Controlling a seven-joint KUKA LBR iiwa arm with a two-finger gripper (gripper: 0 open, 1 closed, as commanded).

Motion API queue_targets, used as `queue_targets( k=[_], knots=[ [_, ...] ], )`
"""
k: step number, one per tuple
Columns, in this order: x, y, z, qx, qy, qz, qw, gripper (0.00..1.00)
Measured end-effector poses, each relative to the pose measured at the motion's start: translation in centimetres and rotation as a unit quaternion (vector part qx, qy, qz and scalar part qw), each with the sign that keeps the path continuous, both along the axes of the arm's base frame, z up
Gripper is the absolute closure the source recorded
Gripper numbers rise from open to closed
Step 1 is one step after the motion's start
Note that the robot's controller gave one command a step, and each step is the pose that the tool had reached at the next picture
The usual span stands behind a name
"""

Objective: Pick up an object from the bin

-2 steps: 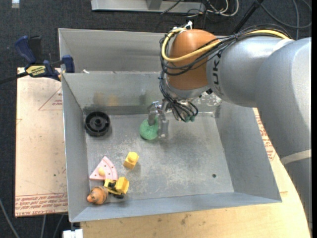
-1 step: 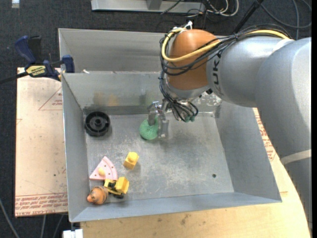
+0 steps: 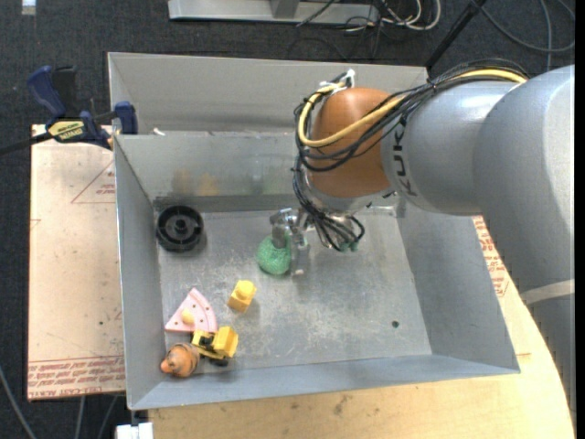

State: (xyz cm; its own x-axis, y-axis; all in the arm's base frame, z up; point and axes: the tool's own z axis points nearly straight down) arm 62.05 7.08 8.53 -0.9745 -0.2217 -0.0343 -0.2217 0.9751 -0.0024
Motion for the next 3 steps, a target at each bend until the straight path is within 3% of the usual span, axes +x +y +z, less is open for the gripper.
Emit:
queue_targets(
  k=[1, 3],
  knots=[
    [-0.71, 1.17, -0.39, -0.004, 0.0017, 0.027, 0.9996, 1.0],
    [-0.71, 1.16, -0.4, -0.003, 0.0017, 0.027, 0.9996, 1.0]
  ],
)
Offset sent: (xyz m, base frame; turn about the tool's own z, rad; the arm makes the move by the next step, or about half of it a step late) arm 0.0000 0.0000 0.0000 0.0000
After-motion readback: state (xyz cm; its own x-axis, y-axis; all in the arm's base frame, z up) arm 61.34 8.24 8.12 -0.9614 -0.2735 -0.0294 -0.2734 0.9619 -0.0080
